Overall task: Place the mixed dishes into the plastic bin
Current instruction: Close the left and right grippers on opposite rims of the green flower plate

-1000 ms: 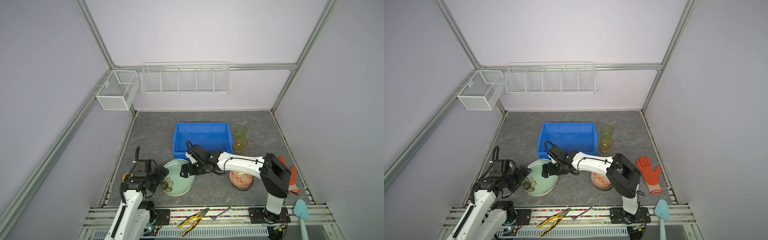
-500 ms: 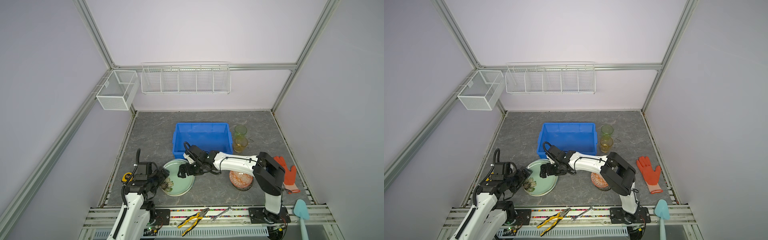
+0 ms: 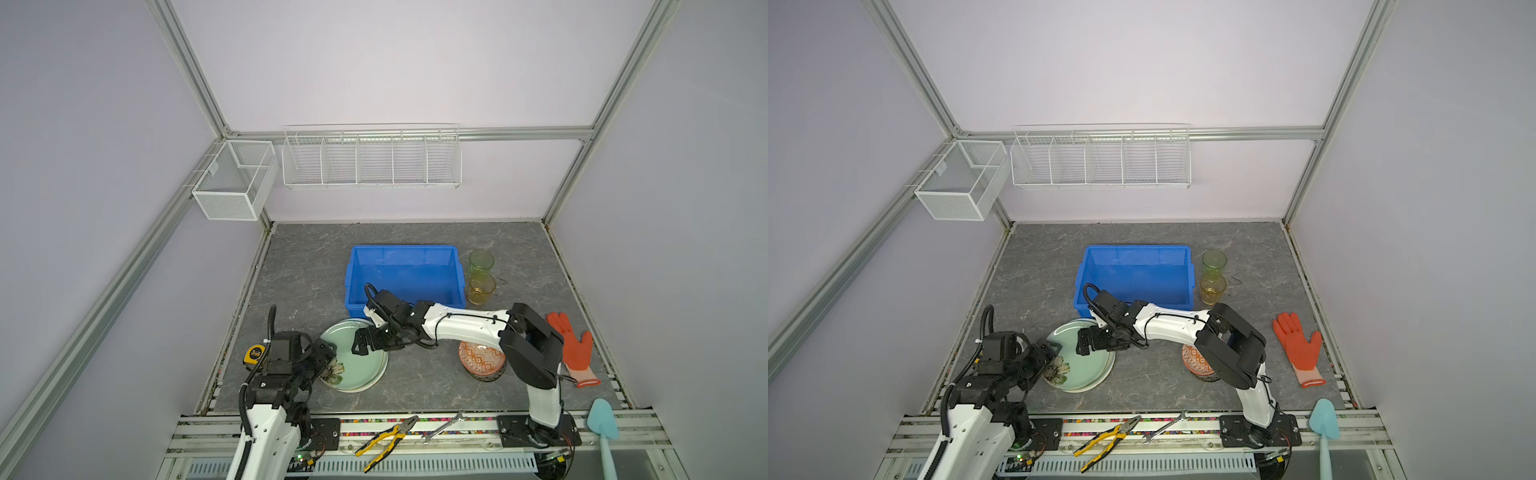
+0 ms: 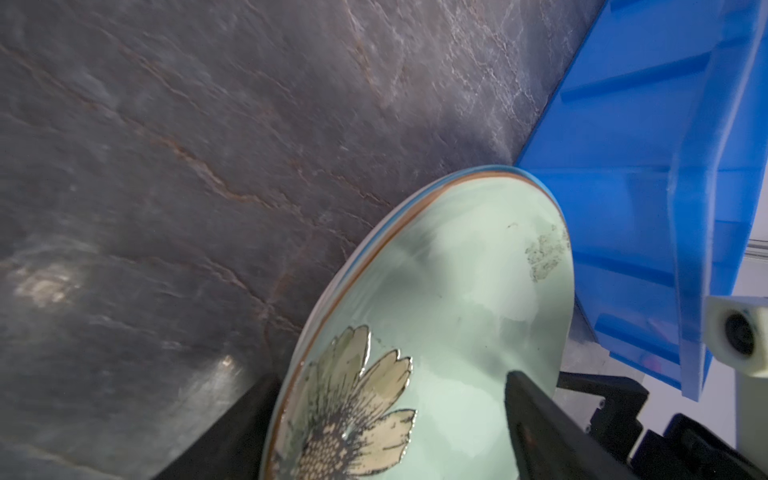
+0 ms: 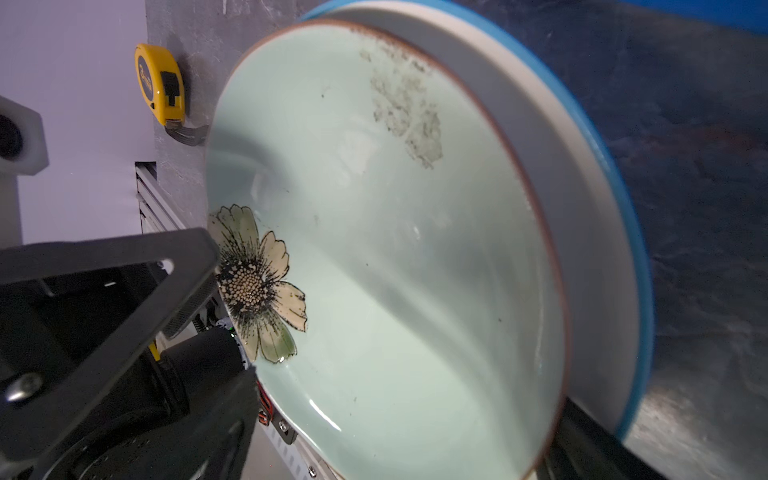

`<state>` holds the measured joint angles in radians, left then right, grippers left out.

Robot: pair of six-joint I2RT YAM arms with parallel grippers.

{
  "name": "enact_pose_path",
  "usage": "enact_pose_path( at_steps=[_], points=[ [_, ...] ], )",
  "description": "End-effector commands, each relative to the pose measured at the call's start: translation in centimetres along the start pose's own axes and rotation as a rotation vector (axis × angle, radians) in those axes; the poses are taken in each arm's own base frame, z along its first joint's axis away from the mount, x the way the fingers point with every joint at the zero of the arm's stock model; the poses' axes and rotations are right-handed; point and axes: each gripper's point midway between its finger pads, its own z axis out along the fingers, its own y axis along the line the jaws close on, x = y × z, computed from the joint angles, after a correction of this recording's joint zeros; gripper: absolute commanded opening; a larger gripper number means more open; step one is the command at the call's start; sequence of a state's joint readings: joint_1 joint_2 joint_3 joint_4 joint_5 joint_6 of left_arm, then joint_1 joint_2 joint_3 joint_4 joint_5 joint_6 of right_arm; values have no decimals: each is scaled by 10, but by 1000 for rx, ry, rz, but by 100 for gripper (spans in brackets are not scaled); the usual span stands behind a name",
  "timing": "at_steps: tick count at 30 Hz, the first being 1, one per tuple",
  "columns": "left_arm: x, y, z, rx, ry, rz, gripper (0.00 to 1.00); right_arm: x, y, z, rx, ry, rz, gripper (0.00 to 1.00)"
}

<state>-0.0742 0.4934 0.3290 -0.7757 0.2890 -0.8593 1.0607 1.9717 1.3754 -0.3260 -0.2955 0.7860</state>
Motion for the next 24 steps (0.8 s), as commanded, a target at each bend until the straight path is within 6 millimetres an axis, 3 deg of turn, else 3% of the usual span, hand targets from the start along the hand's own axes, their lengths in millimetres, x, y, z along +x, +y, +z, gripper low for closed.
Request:
enact_pose_path(
  at_steps=[1, 8, 13, 19, 24],
  points=[
    [-2, -32, -15, 122, 5, 8, 81, 7, 20, 7, -52, 28, -25, 98],
    [0, -30, -27, 90, 3, 16, 67, 7, 20, 5, -46, 21, -29, 97],
    [5, -25, -31, 69, 16, 15, 63, 8, 18, 2, -39, 19, -32, 97],
    [7, -23, -34, 75, 12, 12, 45, 9, 20, 0, -46, 14, -34, 97],
    [8, -25, -35, 89, 11, 11, 39, 10, 25, -1, -65, 15, -34, 97]
  ],
)
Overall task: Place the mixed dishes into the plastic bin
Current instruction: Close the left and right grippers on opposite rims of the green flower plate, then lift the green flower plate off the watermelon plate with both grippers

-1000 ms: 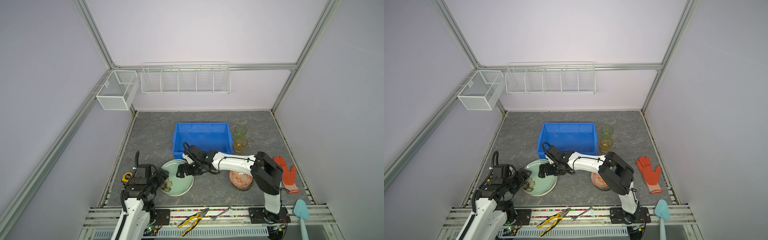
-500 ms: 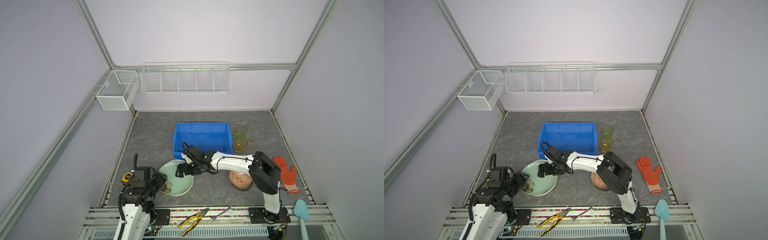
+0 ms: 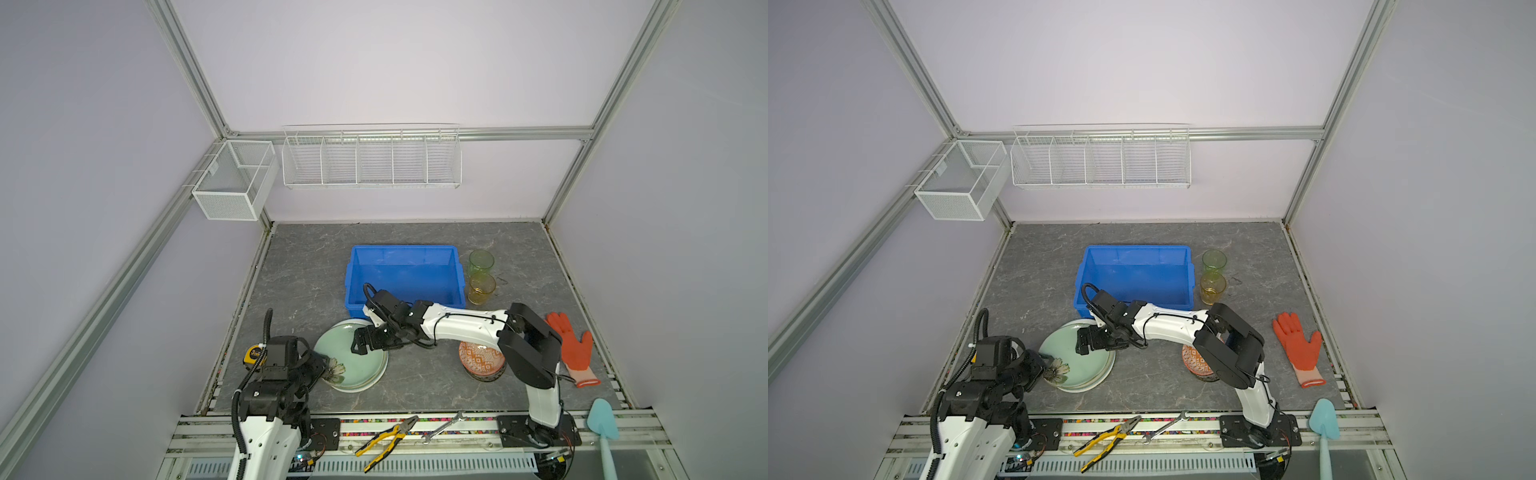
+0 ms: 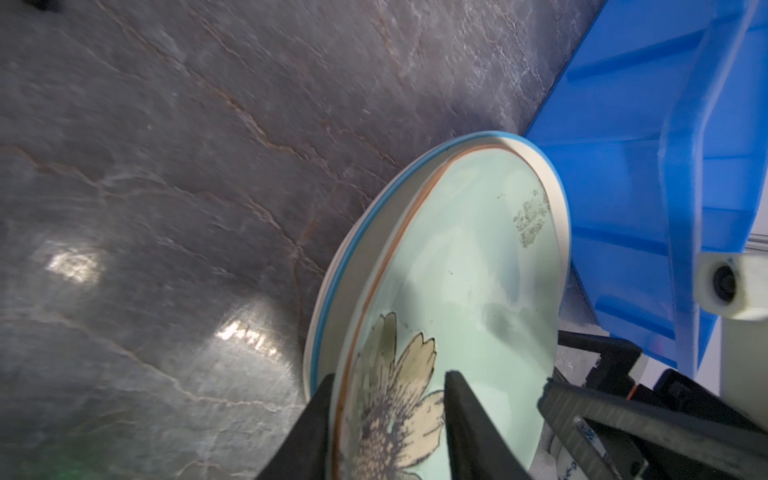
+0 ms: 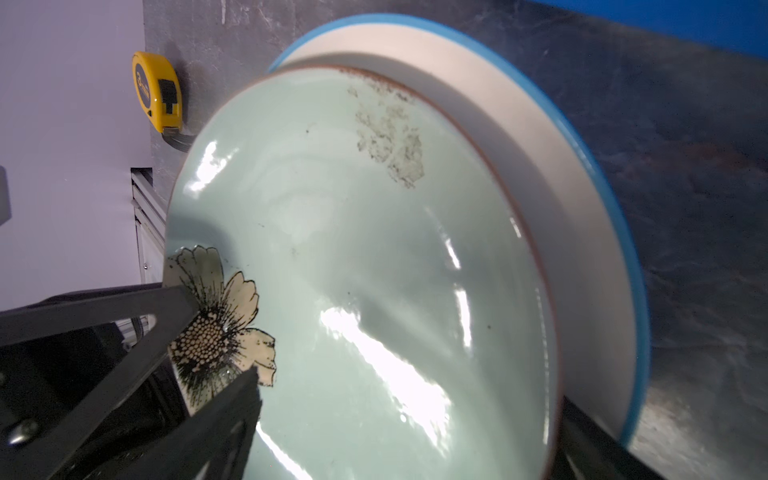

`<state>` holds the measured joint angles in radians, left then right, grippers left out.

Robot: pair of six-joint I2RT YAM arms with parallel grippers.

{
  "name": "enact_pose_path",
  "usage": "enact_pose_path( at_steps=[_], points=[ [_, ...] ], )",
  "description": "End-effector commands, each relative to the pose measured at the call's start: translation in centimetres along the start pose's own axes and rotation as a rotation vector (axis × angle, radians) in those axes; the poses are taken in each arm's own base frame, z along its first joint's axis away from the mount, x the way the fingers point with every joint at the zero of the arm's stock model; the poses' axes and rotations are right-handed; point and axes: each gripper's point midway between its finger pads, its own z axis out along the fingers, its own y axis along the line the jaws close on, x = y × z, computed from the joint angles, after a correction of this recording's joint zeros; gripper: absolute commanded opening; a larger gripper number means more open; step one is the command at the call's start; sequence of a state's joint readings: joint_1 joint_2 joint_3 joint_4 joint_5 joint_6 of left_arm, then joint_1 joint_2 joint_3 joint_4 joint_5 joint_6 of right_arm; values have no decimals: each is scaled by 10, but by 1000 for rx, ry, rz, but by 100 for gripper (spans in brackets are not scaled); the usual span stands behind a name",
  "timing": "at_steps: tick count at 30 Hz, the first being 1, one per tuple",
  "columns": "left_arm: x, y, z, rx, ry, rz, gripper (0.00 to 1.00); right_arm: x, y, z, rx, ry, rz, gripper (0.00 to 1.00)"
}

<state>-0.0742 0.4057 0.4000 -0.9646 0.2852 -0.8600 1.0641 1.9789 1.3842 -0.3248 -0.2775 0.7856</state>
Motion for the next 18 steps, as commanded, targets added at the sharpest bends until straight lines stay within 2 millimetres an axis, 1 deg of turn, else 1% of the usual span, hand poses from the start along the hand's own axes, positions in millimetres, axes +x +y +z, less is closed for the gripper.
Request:
enact_pose_path(
  at_steps=[1, 3, 11, 18],
  points=[
    [-3, -29, -13, 119, -5, 23, 37, 12, 26, -3, -79, 27, -30, 97],
    [-3, -30, -13, 125, -5, 20, 36, 13, 27, -3, -84, 29, -31, 97],
    [-2, -35, -16, 155, -5, 6, 21, 15, 30, -3, -91, 33, -33, 97],
    [1, -36, -20, 156, 6, 14, 2, 15, 32, -7, -93, 29, -38, 97]
  ],
)
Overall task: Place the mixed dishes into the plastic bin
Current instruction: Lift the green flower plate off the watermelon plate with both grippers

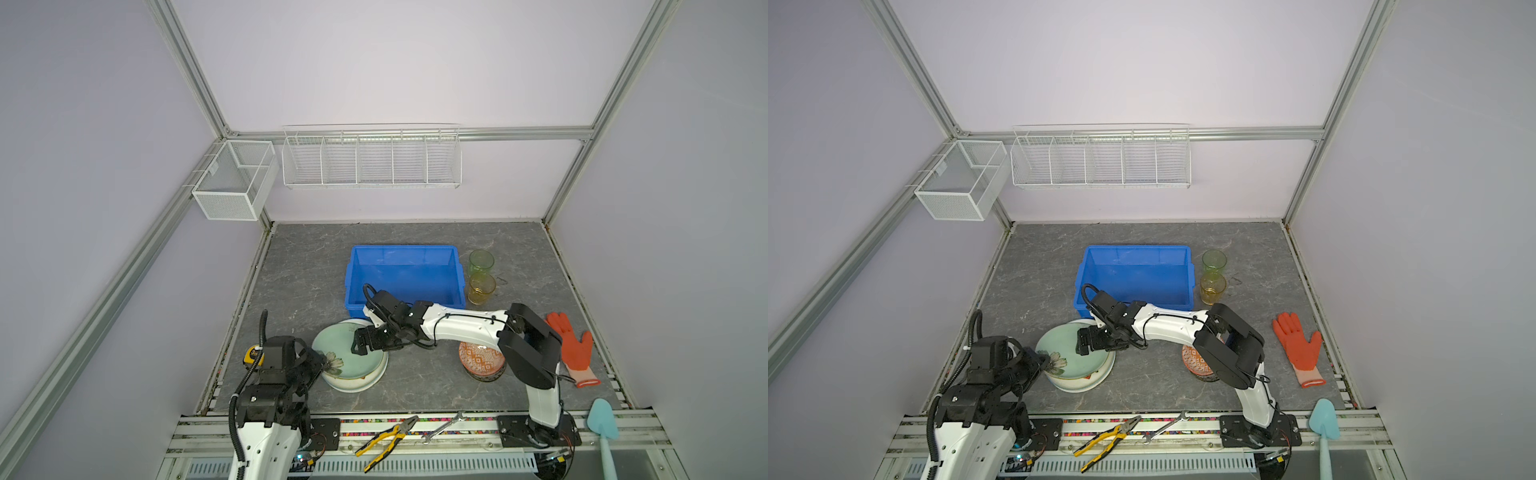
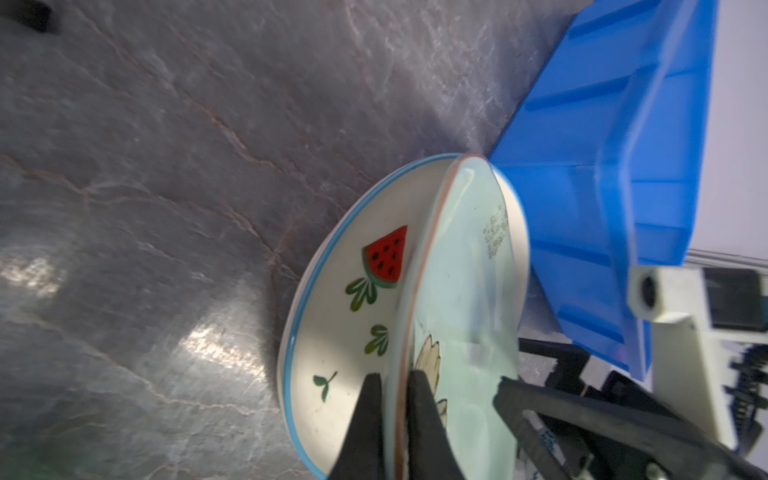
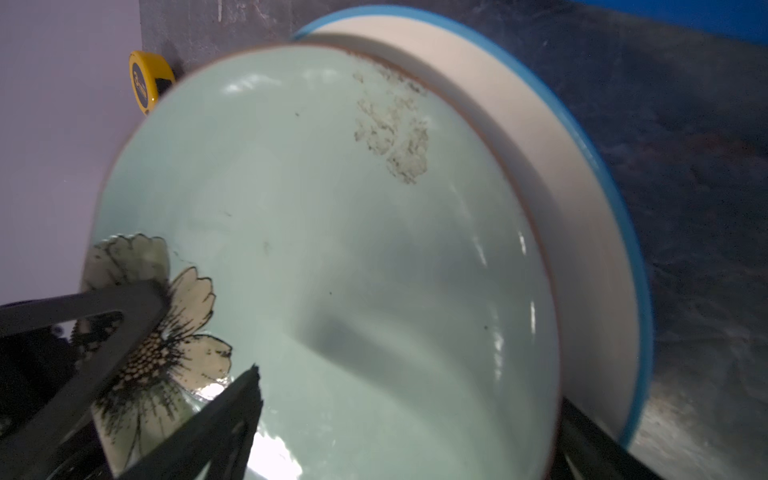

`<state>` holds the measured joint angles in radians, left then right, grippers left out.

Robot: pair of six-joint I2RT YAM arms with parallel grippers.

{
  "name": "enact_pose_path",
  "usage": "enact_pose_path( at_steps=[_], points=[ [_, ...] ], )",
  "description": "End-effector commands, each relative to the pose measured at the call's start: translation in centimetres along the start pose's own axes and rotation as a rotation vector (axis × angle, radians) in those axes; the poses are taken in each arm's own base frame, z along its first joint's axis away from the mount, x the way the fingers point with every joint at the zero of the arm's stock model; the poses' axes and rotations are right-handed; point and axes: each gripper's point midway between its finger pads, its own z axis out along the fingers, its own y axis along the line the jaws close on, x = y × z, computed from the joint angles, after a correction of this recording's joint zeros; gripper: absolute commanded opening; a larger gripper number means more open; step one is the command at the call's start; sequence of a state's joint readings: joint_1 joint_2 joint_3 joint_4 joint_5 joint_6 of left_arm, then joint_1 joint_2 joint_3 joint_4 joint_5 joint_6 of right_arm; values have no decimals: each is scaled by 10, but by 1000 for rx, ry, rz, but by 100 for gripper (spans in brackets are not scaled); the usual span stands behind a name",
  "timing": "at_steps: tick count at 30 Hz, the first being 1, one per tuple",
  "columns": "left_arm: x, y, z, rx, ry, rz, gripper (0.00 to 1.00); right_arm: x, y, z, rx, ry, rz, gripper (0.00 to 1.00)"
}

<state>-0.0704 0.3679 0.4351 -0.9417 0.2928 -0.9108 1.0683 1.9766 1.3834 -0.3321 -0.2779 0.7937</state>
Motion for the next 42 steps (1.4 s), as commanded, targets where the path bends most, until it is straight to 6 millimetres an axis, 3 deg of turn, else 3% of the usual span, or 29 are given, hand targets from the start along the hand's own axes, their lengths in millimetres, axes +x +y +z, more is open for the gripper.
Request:
enact_pose_path(
  at_steps=[1, 12, 18, 26, 32, 37, 42],
  points=[
    [11, -18, -8, 76, 61, 39, 0, 13, 31, -7, -93, 25, -45, 97],
    [14, -13, -18, 44, 63, 100, 0, 13, 30, -22, -73, 6, -60, 97],
    [15, -28, -26, 114, 59, 142, 0, 11, 25, -43, -61, -40, -57, 97],
    [11, -45, -40, 187, 18, 207, 0, 16, 22, -98, -67, -137, -68, 97],
    [19, -78, -48, 358, 70, 238, 0, 27, 20, -145, -97, -195, -62, 99],
    [21, -111, -62, 522, 88, 280, 0, 39, 6, -178, -92, -226, -12, 100],
    [20, -132, -74, 608, 82, 342, 0, 44, -1, -209, -131, -288, -1, 98]
  ],
)
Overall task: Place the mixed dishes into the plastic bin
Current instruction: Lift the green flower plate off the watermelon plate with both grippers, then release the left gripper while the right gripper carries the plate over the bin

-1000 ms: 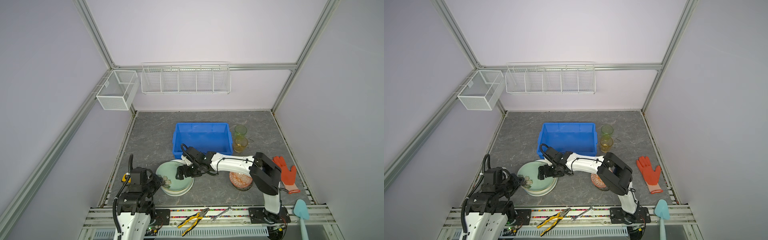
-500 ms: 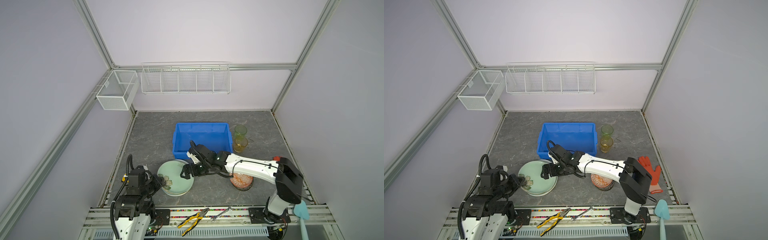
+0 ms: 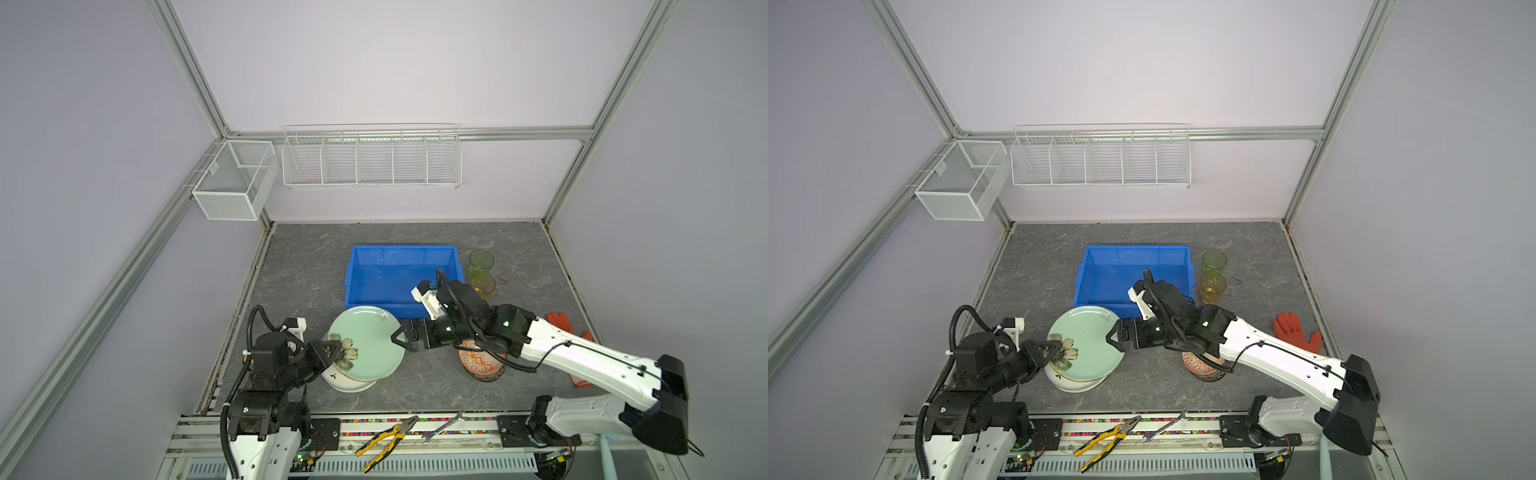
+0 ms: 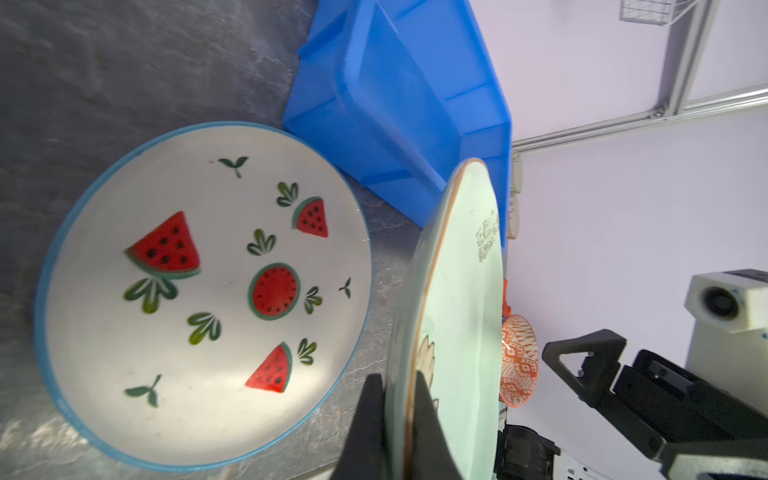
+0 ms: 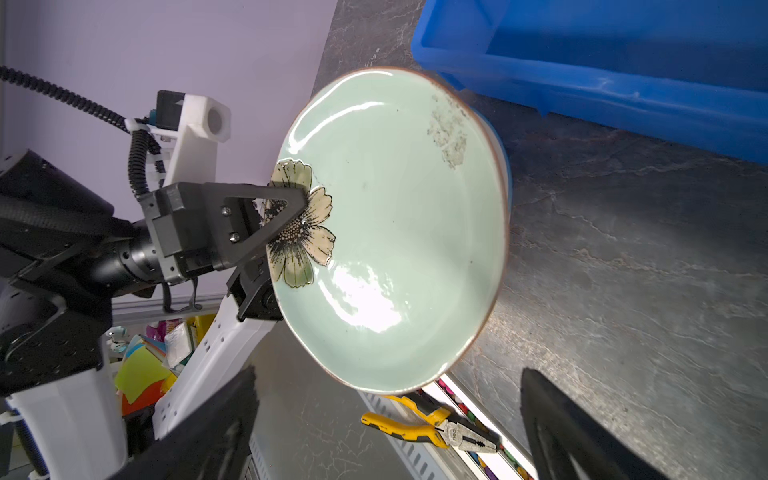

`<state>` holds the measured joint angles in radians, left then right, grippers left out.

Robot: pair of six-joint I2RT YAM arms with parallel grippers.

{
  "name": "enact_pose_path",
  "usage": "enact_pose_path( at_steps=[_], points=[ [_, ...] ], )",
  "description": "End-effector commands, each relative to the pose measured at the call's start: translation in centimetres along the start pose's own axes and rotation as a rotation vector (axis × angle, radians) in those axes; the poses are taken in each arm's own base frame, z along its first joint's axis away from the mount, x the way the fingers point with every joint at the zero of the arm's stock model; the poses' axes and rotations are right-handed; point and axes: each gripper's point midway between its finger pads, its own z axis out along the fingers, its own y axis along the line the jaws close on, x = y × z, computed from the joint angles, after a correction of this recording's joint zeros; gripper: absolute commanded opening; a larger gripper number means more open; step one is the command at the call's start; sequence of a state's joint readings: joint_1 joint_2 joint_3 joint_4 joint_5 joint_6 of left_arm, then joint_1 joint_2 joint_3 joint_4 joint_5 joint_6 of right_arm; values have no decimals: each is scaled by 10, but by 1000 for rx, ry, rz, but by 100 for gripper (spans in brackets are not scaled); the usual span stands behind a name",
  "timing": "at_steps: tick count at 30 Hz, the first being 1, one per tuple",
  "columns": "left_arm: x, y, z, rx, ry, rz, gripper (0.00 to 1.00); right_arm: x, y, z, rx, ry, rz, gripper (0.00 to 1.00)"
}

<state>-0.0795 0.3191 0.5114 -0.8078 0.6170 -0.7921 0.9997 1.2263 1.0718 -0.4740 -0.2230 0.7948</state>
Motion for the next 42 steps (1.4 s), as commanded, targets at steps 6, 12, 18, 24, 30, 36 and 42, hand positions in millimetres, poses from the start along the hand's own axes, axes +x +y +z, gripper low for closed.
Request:
enact_pose_path(
  at_steps=[6, 12, 18, 24, 30, 36, 42],
  points=[
    [-11, -82, -23, 286, -12, 171, 0, 1, -17, -31, -19, -52, 66, 96],
    [-9, -87, -21, 314, 11, 176, 0, -1, -9, -17, -72, -19, 67, 89],
    [-10, -89, -20, 324, 13, 178, 0, -11, 2, -4, -109, -3, 50, 82],
    [-9, -88, -17, 328, 29, 171, 0, -19, 7, 5, -123, 0, 44, 72],
    [-10, -86, -14, 336, 26, 161, 0, -26, 11, 4, -137, -32, 48, 56],
    [-11, -86, -11, 360, 31, 135, 0, -30, 12, 4, -140, -59, 57, 43],
    [-9, -83, -9, 350, 36, 131, 0, -36, 14, 2, -149, -91, 57, 29]
  ],
)
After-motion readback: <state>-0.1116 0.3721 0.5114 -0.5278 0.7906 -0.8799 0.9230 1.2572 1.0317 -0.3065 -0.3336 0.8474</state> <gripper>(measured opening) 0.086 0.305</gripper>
